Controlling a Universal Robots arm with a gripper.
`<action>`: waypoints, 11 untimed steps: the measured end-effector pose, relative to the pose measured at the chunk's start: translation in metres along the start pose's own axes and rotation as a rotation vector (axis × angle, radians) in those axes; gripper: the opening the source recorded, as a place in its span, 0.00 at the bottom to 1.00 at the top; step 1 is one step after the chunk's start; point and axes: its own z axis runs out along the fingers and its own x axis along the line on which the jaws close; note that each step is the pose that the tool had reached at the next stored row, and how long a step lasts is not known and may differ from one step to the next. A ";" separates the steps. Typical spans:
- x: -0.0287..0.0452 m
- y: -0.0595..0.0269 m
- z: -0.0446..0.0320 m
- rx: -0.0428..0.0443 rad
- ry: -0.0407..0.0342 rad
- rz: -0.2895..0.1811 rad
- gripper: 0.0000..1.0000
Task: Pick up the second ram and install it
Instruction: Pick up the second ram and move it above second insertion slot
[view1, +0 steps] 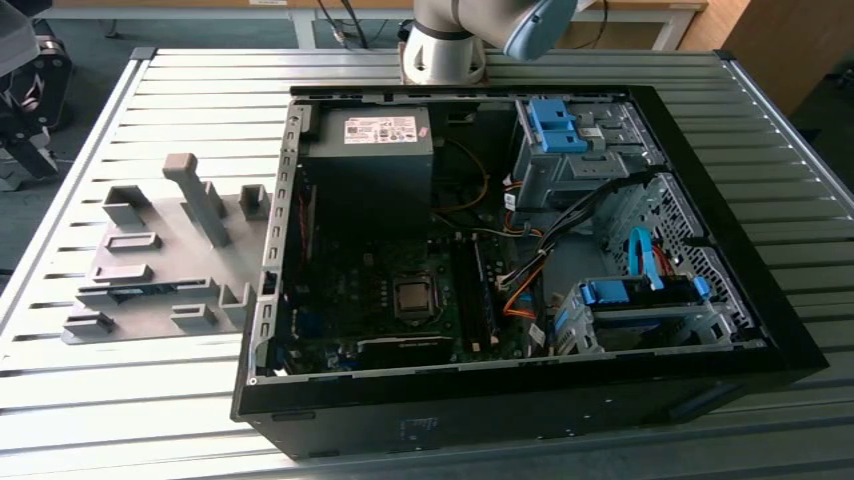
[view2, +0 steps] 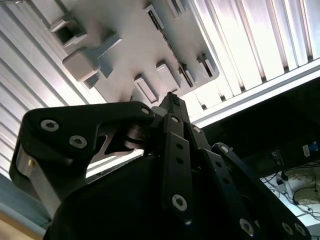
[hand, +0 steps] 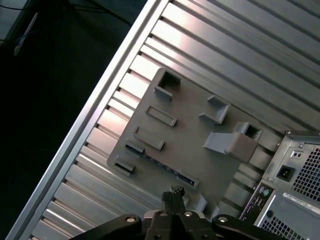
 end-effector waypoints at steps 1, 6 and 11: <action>0.0000 0.0001 0.0000 -0.0001 0.0004 -0.010 0.11; 0.0002 0.0001 0.0002 -0.0006 0.0021 -0.050 0.11; 0.0002 0.0001 0.0002 -0.0006 0.0022 -0.051 0.11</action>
